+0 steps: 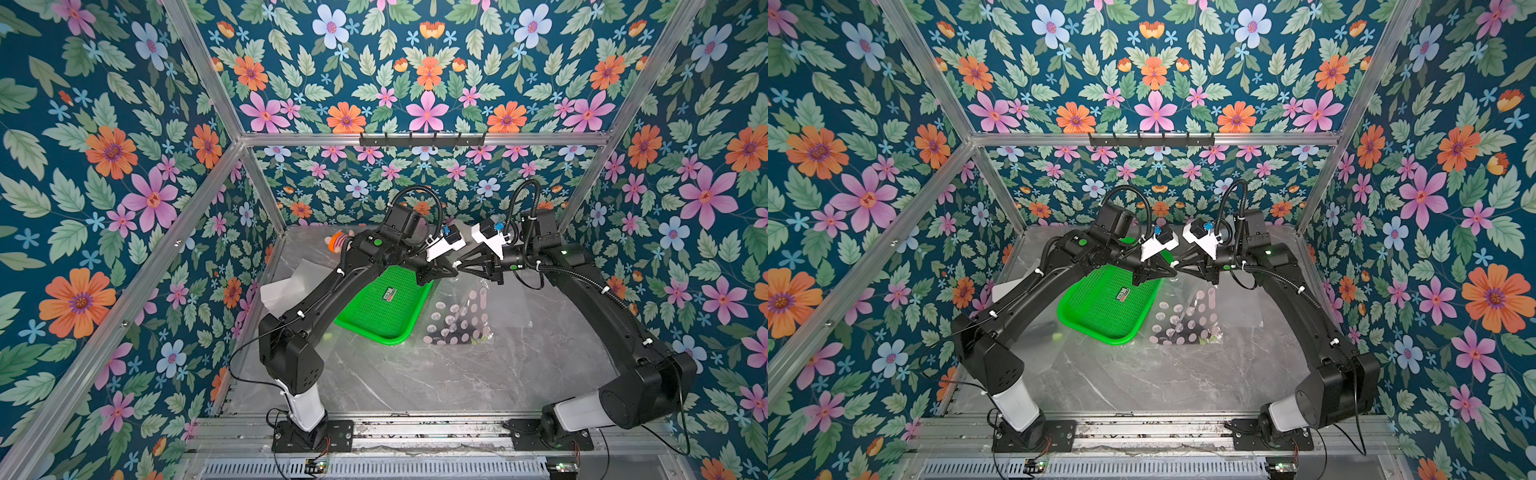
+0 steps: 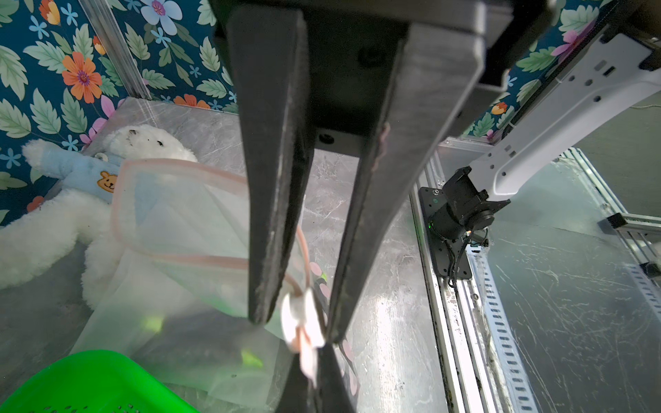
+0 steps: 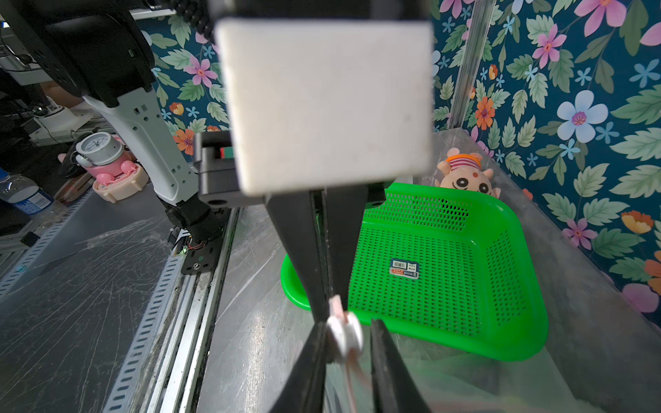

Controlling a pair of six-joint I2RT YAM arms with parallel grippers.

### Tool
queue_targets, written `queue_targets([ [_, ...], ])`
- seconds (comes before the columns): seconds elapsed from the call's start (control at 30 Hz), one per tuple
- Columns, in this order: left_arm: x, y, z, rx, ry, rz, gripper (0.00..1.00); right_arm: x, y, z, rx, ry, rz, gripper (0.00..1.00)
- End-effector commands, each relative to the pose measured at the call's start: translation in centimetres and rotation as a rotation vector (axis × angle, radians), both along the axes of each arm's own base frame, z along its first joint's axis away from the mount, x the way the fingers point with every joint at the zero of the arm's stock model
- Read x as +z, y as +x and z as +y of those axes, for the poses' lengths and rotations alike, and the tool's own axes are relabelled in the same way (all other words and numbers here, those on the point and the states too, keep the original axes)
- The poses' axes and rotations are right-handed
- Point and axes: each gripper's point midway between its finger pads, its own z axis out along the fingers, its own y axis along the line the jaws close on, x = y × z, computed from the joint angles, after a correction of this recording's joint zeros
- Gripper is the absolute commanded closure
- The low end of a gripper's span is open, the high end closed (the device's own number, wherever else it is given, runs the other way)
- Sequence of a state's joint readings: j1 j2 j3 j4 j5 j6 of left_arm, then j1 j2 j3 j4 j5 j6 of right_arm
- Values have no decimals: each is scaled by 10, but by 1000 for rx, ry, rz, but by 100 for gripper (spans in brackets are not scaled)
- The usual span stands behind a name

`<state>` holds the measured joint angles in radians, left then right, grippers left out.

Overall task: Place the eggplant in a zip-top bag and seal the zipper
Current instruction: Zip the zipper on the zipper food storage bag.

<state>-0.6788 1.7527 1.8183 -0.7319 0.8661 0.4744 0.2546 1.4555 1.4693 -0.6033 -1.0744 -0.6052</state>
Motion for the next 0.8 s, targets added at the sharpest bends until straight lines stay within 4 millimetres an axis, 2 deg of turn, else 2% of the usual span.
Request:
queue_targets([
  [0.0,0,-2,-1,-15,0,-6,100,4,-8,2,38,19,-4,81],
  [0.1,0,-1,0,-12,1,-8,100,5,-9,1,37,20,-3,92],
  [0.33,5,0,0,-5,-7,-31,100,1,-8,1,23,16,-2,93],
  [0.43,5,1,0,1,-6,-37,99,0,-8,0,17,13,-1,97],
  [0.5,4,2,0,2,-7,-36,86,1,-8,0,13,14,-6,97],
  [0.6,4,2,-1,1,-11,-34,76,3,-9,0,10,20,-11,97],
  [0.77,7,5,-3,8,-22,-40,78,4,-11,0,10,22,-13,97],
])
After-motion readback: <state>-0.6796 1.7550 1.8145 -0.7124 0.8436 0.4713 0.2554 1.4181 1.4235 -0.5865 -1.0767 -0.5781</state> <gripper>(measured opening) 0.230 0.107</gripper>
